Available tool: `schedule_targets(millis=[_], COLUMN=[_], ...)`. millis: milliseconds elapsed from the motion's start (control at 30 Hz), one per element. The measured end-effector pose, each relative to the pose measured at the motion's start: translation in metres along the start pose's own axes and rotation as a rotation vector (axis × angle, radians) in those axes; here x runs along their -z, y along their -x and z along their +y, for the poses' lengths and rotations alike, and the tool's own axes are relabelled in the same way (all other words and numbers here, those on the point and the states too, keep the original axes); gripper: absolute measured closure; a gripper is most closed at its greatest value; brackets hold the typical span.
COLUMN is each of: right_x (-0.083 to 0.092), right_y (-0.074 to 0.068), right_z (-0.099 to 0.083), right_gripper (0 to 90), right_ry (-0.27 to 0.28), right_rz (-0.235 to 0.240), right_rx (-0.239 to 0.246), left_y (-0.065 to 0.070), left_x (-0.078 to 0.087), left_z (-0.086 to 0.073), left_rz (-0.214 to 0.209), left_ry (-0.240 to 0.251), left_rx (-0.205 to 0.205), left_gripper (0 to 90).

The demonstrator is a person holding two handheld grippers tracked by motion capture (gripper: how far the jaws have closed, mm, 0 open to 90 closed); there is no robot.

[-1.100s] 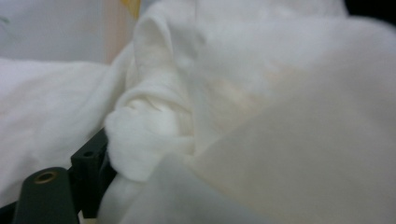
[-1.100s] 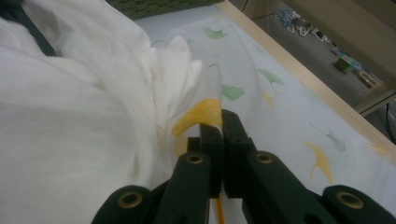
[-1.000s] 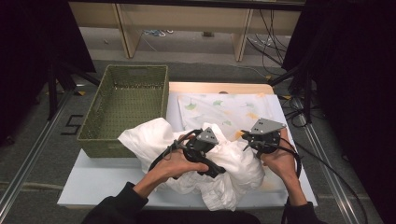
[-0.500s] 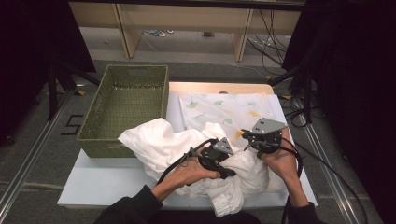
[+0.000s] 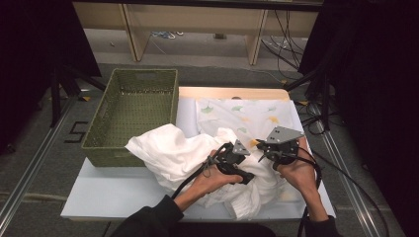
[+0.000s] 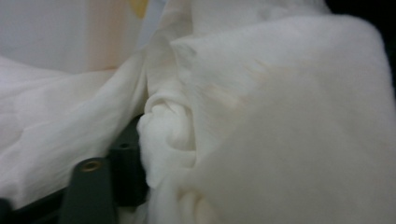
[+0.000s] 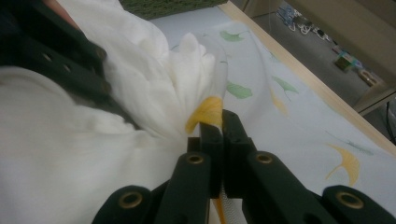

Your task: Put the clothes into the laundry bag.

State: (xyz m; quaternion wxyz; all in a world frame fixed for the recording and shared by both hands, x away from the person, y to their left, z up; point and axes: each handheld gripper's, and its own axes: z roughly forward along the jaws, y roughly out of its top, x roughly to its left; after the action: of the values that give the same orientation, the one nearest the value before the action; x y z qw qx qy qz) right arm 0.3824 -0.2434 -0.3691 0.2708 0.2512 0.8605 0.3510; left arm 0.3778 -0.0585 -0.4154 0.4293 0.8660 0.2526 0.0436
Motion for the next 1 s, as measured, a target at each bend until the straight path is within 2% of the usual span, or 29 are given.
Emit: schedule_targets(millis=[67, 100, 133, 167, 267, 300, 367, 433, 467, 567, 600, 667, 733, 800, 867, 900, 933, 967, 1000], right_x=[-0.001, -0.001, -0.001, -0.002, -0.002, -0.002, -0.001, -0.001, -0.001, -0.002, -0.002, -0.002, -0.001, -0.002, -0.002, -0.002, -0.002, -0.002, -0.002], right_y=[0.002, 0.001, 0.001, 0.001, 0.002, 0.003, 0.004, 0.004, 0.005, 0.006, 0.006, 0.005, 0.006, 0.006, 0.005, 0.004, 0.005, 0.005, 0.005], right_z=[-0.001, -0.001, -0.001, -0.001, -0.002, -0.002, -0.002, -0.003, -0.003, -0.003, -0.003, -0.004, -0.003, -0.003, -0.003, -0.003, -0.002, -0.002, -0.002], right_gripper=[90.0, 90.0, 90.0, 90.0, 90.0, 90.0, 90.0, 90.0, 90.0, 90.0, 90.0, 90.0, 90.0, 90.0, 90.0, 90.0, 90.0, 90.0, 90.0], right_ry=[0.001, -0.001, -0.004, -0.006, 0.0, -0.001, 0.002, -0.001, 0.001, 0.004, 0.004, 0.0, 0.0, 0.004, 0.002, -0.006, 0.001, 0.004, 0.002], right_rz=[0.002, 0.001, -0.001, 0.004, 0.003, 0.005, 0.005, 0.002, 0.004, 0.008, 0.008, 0.008, 0.009, 0.008, 0.007, 0.013, 0.006, 0.006, 0.007], right_rx=[0.007, 0.004, 0.001, -0.003, -0.001, 0.001, -0.008, -0.019, -0.018, -0.012, -0.013, -0.02, -0.016, -0.014, -0.011, -0.028, -0.022, -0.021, -0.015], left_y=[-0.001, -0.002, -0.002, -0.003, -0.01, -0.012, -0.013, -0.013, -0.013, -0.01, -0.011, -0.015, -0.02, -0.029, -0.04, -0.046, -0.052, -0.057, -0.062], left_x=[0.017, 0.025, 0.034, 0.04, 0.054, 0.058, 0.065, 0.073, 0.077, 0.086, 0.09, 0.097, 0.105, 0.106, 0.097, 0.091, 0.084, 0.076, 0.068], left_z=[0.003, 0.005, 0.006, 0.006, 0.002, 0.001, -0.003, -0.006, -0.007, -0.006, -0.005, -0.002, 0.001, 0.005, 0.006, 0.005, 0.005, 0.004, 0.004], left_rz=[0.0, -0.027, -0.067, -0.093, -0.114, -0.124, -0.163, -0.198, -0.208, -0.19, -0.213, -0.228, -0.2, -0.124, -0.004, 0.049, 0.075, 0.09, 0.101], left_ry=[0.042, 0.056, 0.04, 0.023, 0.011, -0.003, -0.03, -0.021, -0.024, -0.017, -0.007, 0.03, 0.057, 0.062, 0.042, 0.02, -0.005, -0.025, -0.047], left_rx=[-0.009, -0.034, -0.037, -0.063, -0.087, -0.076, -0.091, -0.114, -0.108, -0.114, -0.115, -0.084, -0.071, -0.069, -0.059, -0.049, -0.052, -0.033, -0.03], left_gripper=[23.7, 21.3, 18.9, 15.9, 15.6, 16.0, 16.2, 15.9, 16.0, 16.1, 16.1, 15.8, 15.7, 15.7, 15.8, 15.8, 15.8, 15.8, 15.9])
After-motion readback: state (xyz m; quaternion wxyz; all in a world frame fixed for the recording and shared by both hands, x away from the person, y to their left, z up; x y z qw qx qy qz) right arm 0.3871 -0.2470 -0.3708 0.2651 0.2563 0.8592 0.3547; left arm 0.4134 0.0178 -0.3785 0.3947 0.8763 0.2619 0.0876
